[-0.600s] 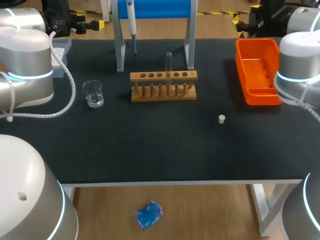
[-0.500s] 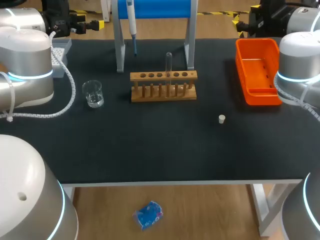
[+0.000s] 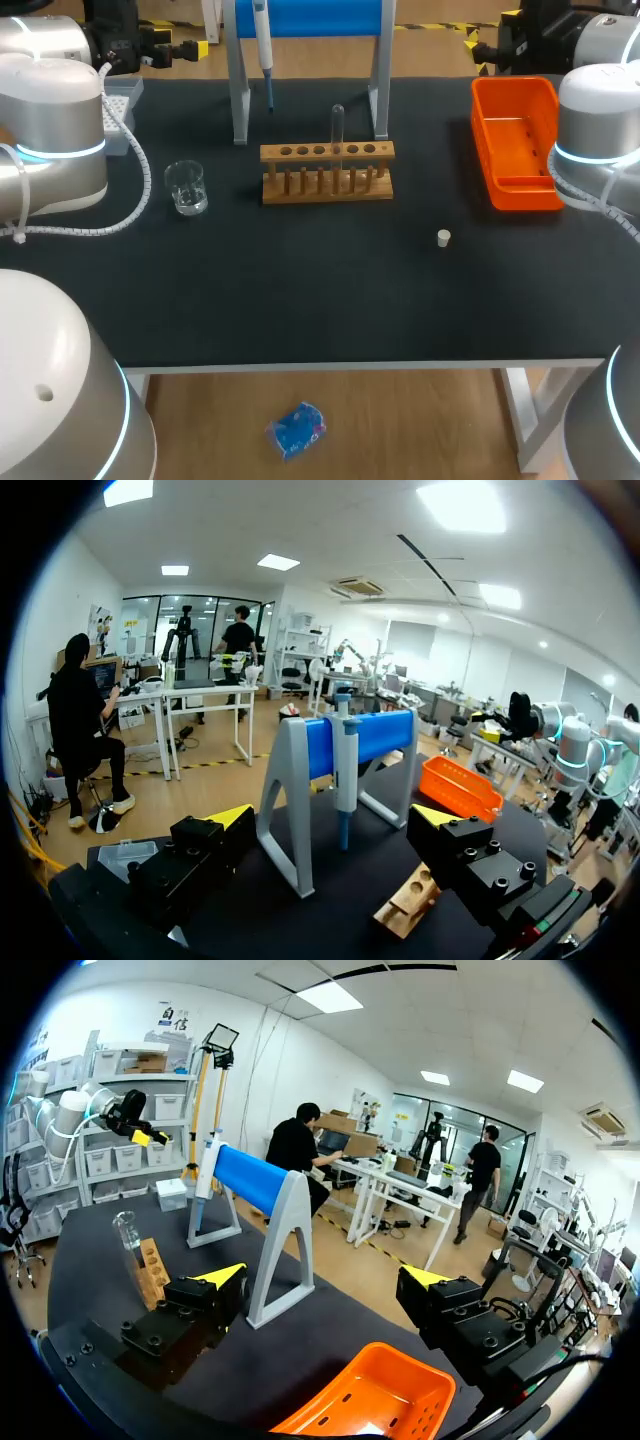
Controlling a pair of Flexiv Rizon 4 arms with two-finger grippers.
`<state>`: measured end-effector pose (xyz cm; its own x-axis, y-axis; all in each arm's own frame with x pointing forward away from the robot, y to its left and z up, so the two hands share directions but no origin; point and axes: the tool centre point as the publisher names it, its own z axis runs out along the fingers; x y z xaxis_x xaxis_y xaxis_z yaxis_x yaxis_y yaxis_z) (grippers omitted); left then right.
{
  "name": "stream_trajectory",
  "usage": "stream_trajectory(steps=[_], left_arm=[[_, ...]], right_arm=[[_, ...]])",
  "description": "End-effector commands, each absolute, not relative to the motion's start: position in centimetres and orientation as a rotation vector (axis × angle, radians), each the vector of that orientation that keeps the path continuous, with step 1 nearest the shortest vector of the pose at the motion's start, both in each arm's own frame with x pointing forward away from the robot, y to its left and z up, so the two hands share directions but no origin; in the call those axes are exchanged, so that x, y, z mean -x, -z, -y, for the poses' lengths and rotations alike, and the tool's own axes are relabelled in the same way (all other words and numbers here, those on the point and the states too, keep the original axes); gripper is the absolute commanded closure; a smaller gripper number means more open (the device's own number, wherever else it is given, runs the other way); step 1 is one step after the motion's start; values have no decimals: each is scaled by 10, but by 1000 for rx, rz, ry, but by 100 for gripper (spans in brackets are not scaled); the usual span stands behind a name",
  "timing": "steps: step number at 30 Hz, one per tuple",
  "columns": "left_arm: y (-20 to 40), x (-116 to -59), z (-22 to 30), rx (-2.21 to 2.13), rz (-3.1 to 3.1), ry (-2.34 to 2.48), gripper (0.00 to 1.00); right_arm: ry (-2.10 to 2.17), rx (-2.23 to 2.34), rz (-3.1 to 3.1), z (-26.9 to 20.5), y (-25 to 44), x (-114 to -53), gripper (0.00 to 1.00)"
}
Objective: Invert the test tube, pick up the pipette, mount the tip to pipette, aspirate from beaker and dispense into the tube, eject the tip, return the pipette, and cap with the stopper.
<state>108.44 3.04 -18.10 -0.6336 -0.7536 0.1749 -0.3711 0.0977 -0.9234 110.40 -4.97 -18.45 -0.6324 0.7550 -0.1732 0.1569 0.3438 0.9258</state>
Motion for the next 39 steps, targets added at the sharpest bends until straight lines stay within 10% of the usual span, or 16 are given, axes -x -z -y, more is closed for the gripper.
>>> stream_trajectory(steps=[1, 39], left_arm=[[182, -1084, -30, 1106, -2034, 1549, 0], [173, -1026, -2, 508, -2304, 1604, 0]], right_arm=[[-1291, -793, -2013, 50, 185, -1104, 0], [-1742, -115, -2301, 16, 187, -1017, 0]])
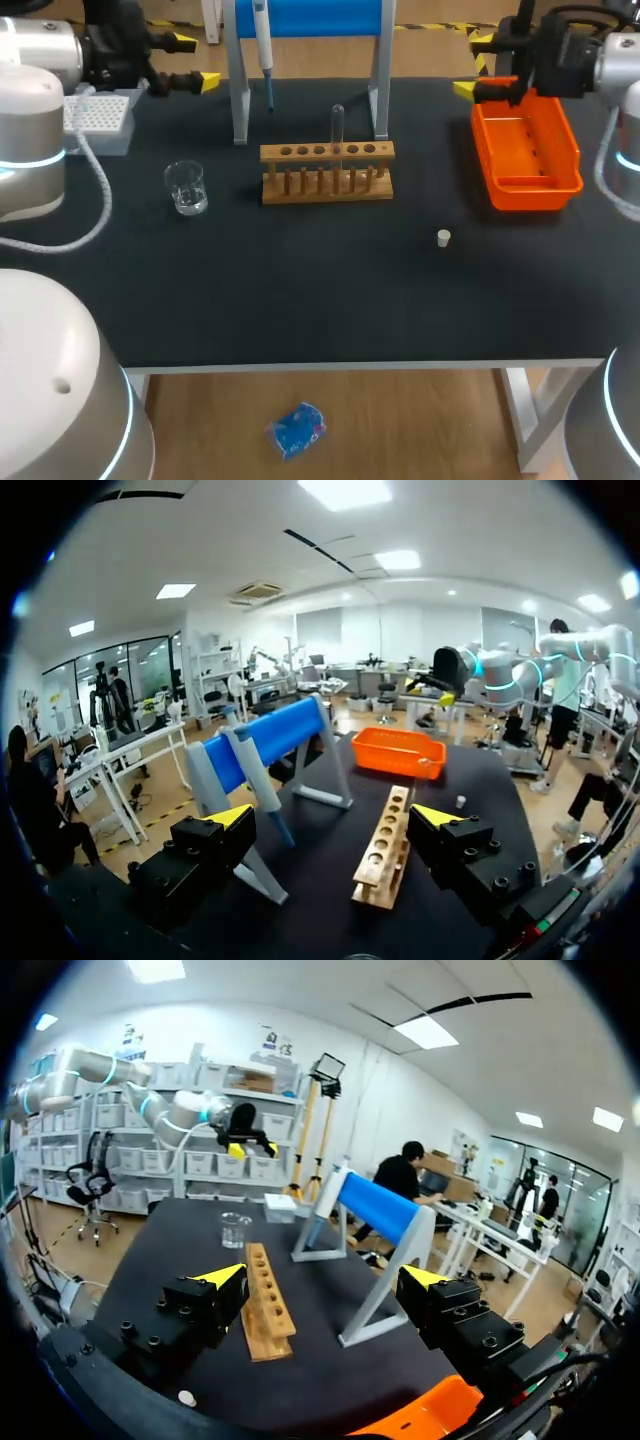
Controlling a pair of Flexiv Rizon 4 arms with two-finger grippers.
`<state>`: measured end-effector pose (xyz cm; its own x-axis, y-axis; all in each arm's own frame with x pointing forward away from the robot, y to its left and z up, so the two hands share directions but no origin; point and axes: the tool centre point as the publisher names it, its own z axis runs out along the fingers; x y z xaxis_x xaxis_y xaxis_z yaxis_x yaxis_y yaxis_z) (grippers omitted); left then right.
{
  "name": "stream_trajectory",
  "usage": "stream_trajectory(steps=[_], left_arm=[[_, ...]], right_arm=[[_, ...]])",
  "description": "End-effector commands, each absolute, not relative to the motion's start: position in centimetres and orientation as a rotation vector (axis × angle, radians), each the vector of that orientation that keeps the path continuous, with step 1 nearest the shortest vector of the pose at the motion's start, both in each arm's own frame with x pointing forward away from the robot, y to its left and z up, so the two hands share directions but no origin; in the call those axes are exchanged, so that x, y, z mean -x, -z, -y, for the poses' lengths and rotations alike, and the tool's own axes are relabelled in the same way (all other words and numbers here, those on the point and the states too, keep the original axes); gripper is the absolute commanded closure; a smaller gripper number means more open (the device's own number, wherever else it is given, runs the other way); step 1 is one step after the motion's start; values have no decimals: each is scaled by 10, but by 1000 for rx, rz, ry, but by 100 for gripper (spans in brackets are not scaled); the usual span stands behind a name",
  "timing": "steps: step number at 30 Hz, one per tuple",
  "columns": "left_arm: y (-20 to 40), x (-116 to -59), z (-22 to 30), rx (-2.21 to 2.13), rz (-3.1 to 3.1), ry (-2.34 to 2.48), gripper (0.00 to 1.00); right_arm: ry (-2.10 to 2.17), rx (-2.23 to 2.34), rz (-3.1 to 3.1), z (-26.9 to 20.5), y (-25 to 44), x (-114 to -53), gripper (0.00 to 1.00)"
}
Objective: Invert the test tube, pick up the pipette, mount the tip to pipette, aspirate from beaker and dispense into the tube, eject the tip, return the pipette, and cap with the stopper.
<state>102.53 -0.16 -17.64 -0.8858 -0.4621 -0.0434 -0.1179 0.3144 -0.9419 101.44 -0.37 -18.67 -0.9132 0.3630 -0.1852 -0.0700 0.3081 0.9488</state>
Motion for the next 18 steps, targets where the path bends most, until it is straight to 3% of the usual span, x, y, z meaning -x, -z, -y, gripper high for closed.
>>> stream_trajectory(steps=[1, 8, 18], left_arm=[[173, -1026, -2, 508, -2304, 1604, 0], [173, -1026, -2, 508, -2304, 1604, 0], [205, -999, 39, 307, -2494, 1471, 0]], right_arm=[[-1742, -115, -2301, 16, 187, -1017, 0], [-1742, -115, -2301, 16, 187, -1017, 0], [-1891, -49, -2329, -11, 221, -978, 0]])
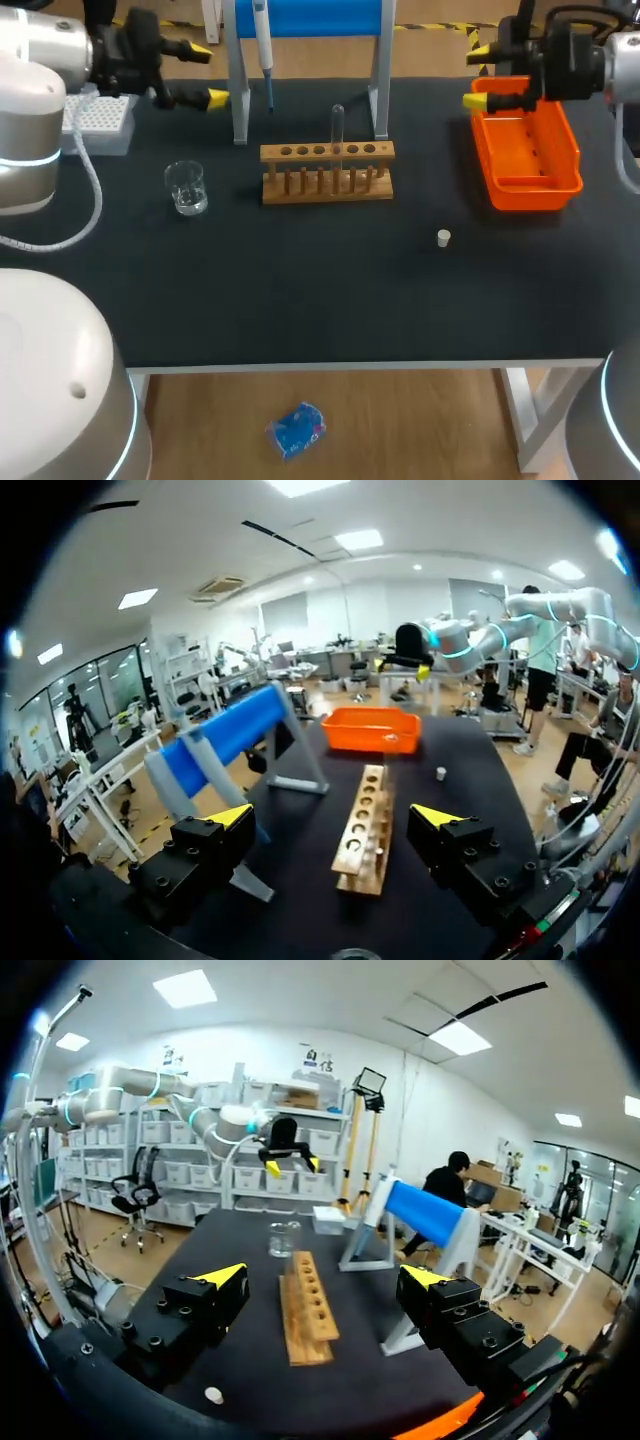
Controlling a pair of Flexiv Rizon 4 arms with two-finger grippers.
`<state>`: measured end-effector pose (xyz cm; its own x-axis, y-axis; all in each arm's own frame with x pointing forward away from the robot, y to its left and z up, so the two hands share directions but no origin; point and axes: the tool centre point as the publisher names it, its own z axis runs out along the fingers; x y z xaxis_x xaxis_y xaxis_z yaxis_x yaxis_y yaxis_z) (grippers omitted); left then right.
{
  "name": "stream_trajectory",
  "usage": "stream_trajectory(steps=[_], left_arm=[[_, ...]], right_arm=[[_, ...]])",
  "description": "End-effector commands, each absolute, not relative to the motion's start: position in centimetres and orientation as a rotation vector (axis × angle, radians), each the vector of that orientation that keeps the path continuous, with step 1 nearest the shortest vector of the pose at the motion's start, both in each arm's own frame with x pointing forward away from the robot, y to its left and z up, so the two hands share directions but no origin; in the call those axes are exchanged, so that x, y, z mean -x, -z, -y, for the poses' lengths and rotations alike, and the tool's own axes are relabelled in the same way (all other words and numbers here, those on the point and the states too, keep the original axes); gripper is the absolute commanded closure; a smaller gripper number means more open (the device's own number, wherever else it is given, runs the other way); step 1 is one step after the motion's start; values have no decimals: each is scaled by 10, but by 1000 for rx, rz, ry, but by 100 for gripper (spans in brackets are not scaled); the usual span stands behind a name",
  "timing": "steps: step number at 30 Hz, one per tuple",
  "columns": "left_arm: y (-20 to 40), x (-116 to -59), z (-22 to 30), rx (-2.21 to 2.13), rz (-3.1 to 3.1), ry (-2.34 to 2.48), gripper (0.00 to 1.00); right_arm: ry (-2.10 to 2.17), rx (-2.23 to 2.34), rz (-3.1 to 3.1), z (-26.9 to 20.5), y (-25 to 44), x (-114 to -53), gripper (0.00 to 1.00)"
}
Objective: Invert the test tube, pick up the pipette, mount the tip to pipette, aspirate from beaker and dispense into the tube, eject the tip, return the pipette, and cap with the stopper.
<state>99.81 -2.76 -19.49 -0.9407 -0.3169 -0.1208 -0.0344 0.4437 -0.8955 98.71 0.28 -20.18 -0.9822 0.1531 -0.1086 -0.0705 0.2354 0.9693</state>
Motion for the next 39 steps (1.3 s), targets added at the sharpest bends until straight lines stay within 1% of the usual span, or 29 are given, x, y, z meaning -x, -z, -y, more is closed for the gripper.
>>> stream_trajectory(steps=[1, 4, 8, 21, 30, 39], left_arm=[[208, -998, 42, 304, -2516, 1464, 0], [220, -993, 52, 308, -2594, 1426, 0], [238, -987, 64, 275, -2679, 1349, 0], [239, -987, 68, 278, -2680, 1350, 0], [266, -987, 111, 263, -2685, 1353, 0], [288, -979, 125, 224, -2752, 1294, 0]], right_arm=[[-1894, -31, -2348, -14, 225, -974, 0], [-1912, 70, -2424, -29, 237, -960, 0], [-1912, 70, -2424, -29, 237, -960, 0], [-1912, 70, -2424, -29, 237, -960, 0], [-2022, 48, -2370, -63, 262, -966, 0], [-2039, 117, -2375, -90, 264, -973, 0]])
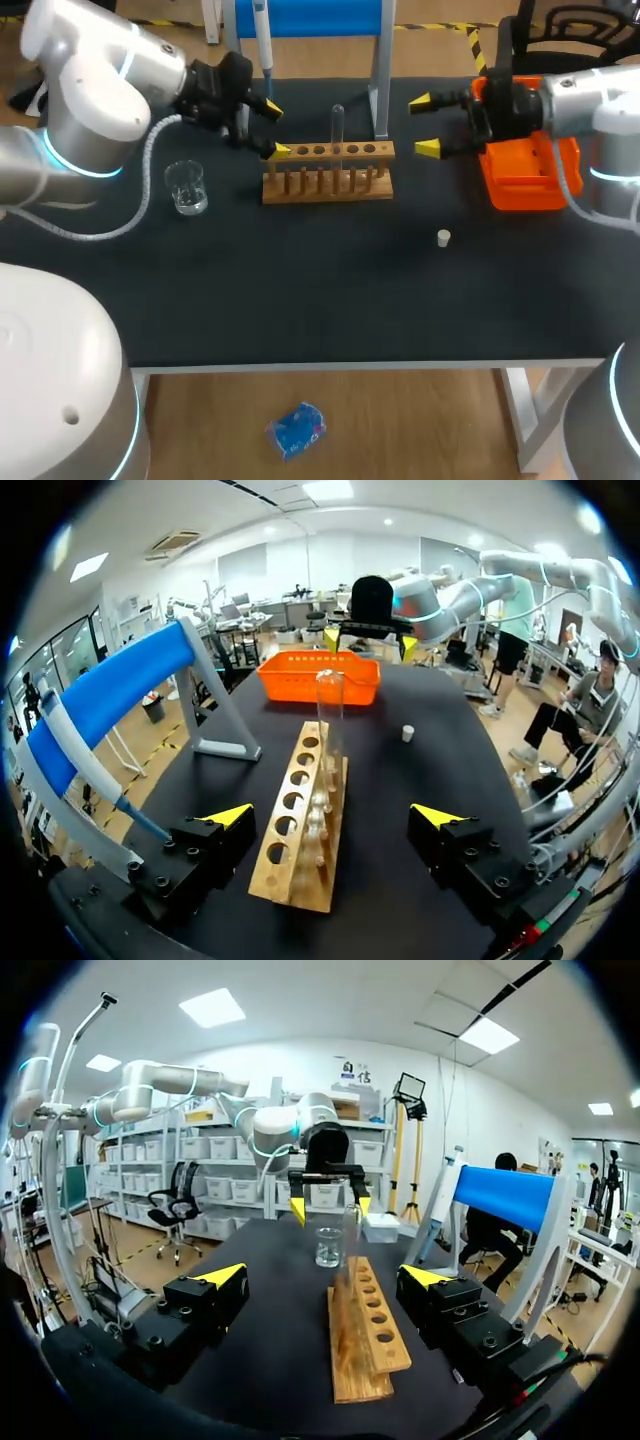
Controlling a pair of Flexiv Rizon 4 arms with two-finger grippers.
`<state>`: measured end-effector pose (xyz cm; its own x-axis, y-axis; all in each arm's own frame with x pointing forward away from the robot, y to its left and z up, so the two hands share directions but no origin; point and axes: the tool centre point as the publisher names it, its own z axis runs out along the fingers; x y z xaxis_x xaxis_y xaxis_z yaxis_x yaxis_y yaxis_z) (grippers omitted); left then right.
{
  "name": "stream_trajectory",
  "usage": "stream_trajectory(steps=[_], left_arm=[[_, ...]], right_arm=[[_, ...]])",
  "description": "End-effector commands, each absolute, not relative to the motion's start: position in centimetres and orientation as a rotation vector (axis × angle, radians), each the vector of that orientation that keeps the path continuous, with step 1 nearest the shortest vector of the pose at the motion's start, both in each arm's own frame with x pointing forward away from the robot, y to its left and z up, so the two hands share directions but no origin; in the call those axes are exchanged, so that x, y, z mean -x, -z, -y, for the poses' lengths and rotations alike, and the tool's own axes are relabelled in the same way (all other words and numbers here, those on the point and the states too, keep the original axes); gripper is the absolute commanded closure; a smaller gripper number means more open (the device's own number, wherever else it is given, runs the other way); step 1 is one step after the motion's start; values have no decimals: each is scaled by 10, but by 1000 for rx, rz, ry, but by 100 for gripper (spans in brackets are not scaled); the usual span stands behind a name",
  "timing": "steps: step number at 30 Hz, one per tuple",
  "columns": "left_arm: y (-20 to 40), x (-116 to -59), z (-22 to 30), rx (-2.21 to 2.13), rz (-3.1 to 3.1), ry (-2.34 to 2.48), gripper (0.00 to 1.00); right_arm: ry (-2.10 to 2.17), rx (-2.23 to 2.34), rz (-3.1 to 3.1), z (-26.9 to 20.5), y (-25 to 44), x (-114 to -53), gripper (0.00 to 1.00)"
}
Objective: Invert the test tube, pick up the pipette, mount the tip to pipette, aspirate from beaker and dispense into the tube, eject the tip, return the pipette, and cap with the stopper.
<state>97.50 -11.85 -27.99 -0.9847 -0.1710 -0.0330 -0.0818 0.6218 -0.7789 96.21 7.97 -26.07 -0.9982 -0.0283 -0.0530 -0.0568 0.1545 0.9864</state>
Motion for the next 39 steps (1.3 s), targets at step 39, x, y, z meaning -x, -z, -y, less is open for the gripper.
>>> stream_trajectory(steps=[39], left_arm=[[301, -973, 130, 249, -2756, 1244, 0]], right_arm=[[-2246, 221, -2354, -179, 281, -1000, 0]])
